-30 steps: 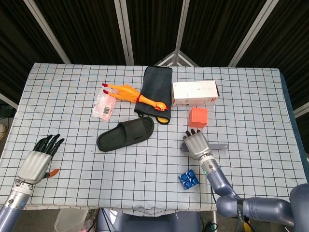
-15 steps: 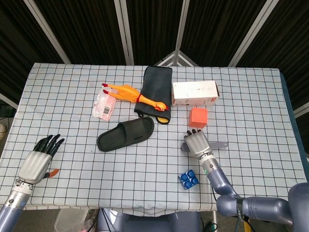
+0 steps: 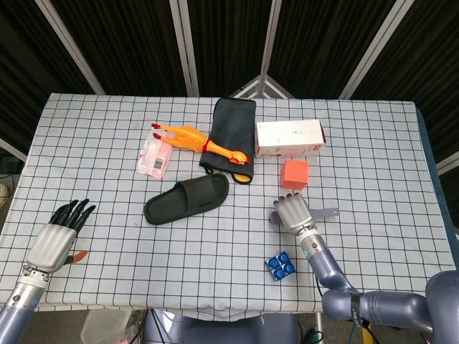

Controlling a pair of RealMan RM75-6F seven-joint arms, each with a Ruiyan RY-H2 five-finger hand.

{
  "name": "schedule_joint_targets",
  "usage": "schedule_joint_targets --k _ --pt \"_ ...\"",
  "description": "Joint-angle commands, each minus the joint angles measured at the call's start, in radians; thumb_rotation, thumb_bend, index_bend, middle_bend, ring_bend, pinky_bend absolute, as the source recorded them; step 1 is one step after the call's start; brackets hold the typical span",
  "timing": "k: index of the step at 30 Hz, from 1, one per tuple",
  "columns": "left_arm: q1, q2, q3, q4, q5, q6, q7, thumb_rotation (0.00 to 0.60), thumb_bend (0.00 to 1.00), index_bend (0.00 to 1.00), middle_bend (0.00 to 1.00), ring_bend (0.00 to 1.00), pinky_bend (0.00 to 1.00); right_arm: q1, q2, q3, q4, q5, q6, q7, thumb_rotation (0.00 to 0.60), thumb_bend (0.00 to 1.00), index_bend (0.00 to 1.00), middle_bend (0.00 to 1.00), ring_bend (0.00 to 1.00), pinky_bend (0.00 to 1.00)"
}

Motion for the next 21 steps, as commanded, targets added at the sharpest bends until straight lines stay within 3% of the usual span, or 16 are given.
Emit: schedule_joint_targets --k 1,9,13,17,21 --pt "-0.001 -0.001 0.001 0.001 0.000 -0.001 0.001 0.600 0.04 0.00 0.00 0.00 0.12 -0.004 -0.005 -0.003 0.014 -0.025 -0.009 0.025 0.600 0.40 0.61 0.43 0.41 0.47" --pt "0.000 0.000 0.003 0.001 0.002 0.002 0.000 0.600 0.05 0.00 0.00 0.00 0.12 -0.011 -0.006 -0.008 0.024 -0.066 -0.014 0.064 0.600 0.54 0.66 0.47 0.45 0.50" --pt "-0.004 0.000 0.012 0.001 0.014 -0.004 -0.001 0.600 0.24 0.00 0.00 0.00 0.12 -0.016 0.003 -0.011 0.013 -0.086 0.001 0.068 0.600 0.58 0.66 0.47 0.45 0.50" --pt "-0.022 -0.013 0.032 0.009 0.071 -0.003 -0.038 0.600 0.54 0.00 0.06 0.04 0.12 -0.020 0.030 -0.008 -0.031 -0.103 0.028 0.057 0.600 0.59 0.66 0.47 0.45 0.50" --pt "-0.054 -0.046 0.042 0.047 0.134 -0.002 -0.073 0.600 0.60 0.03 0.10 0.05 0.12 -0.014 0.064 0.001 -0.094 -0.108 0.054 0.028 0.600 0.59 0.66 0.47 0.45 0.50"
